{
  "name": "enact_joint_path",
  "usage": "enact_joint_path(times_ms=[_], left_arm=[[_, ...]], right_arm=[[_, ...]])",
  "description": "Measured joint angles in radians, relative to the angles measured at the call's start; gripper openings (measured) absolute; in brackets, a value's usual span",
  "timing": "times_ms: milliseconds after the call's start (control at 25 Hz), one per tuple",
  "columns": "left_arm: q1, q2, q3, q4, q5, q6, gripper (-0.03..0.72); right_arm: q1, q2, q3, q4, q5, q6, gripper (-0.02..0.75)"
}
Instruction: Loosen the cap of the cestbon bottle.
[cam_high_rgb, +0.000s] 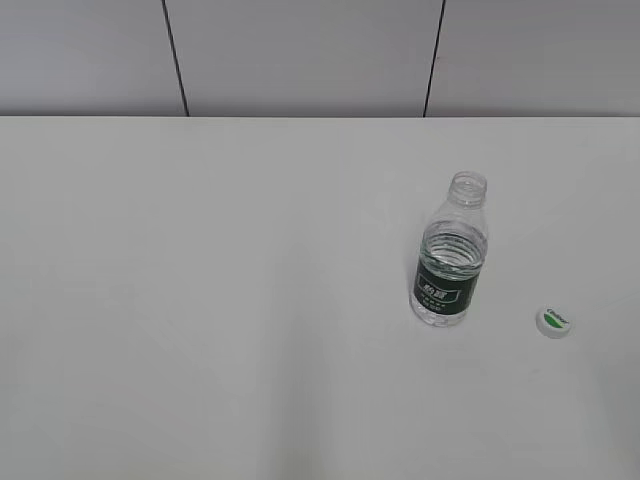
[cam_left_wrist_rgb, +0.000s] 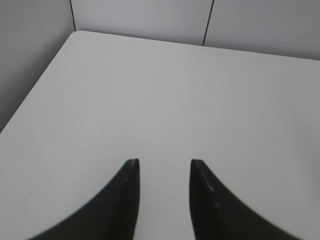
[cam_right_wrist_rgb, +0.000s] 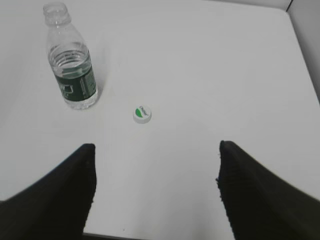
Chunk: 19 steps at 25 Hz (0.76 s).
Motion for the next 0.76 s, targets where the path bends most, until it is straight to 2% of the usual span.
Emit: enact_joint_path(times_ms=[200, 760], left_arm=[[0.002, 0.000, 0.001, -0.001, 0.000, 0.000, 0.267], [0.002, 0.000, 0.001, -0.001, 0.000, 0.000, 0.267]], right_arm=[[-0.039, -0.040, 0.000, 0.001, 0.000, 0.000, 0.576], [-0.041, -0.040, 0.000, 0.001, 0.000, 0.000, 0.576]])
